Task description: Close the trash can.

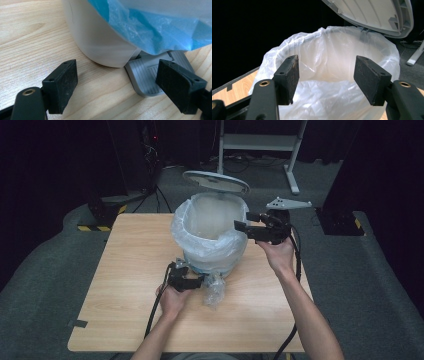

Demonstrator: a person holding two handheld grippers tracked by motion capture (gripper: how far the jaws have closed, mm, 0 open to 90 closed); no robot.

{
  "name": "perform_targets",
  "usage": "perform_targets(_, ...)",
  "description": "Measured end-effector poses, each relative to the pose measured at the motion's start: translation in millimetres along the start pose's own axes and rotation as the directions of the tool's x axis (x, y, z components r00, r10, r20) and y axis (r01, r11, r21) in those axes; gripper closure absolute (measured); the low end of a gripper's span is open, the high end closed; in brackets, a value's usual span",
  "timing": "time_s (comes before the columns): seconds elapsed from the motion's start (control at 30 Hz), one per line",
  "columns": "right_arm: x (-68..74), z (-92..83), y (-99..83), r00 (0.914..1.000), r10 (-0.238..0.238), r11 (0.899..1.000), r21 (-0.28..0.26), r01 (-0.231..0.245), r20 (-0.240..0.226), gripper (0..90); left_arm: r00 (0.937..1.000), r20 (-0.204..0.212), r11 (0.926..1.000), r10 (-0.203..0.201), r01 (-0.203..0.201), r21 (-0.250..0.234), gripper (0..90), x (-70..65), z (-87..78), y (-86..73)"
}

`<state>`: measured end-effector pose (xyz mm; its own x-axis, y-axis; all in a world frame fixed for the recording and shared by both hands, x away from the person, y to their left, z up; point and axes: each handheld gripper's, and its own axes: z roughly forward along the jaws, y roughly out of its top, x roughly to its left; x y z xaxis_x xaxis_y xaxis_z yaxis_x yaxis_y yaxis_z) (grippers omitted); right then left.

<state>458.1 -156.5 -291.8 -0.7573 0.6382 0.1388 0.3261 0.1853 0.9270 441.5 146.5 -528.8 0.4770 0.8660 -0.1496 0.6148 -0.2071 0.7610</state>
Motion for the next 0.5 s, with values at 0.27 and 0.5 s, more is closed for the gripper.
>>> perform_targets(0.27,2.1,-13.6,-10.0,1.0,0.0,1.0,-0.018,0.0,0.009,36.8,1.0,-0.003,1.0,0.001,-0.001,0.0,17.5,-0.3,0.0,0.0)
perform_targets(0.5,4.1,-20.8,-18.3,0.9999,-0.004,1.0,-0.026,0.005,0.012,36.7,1.0,-0.006,1.0,0.001,-0.001,-0.001,17.5,-0.5,0.0,0.0)
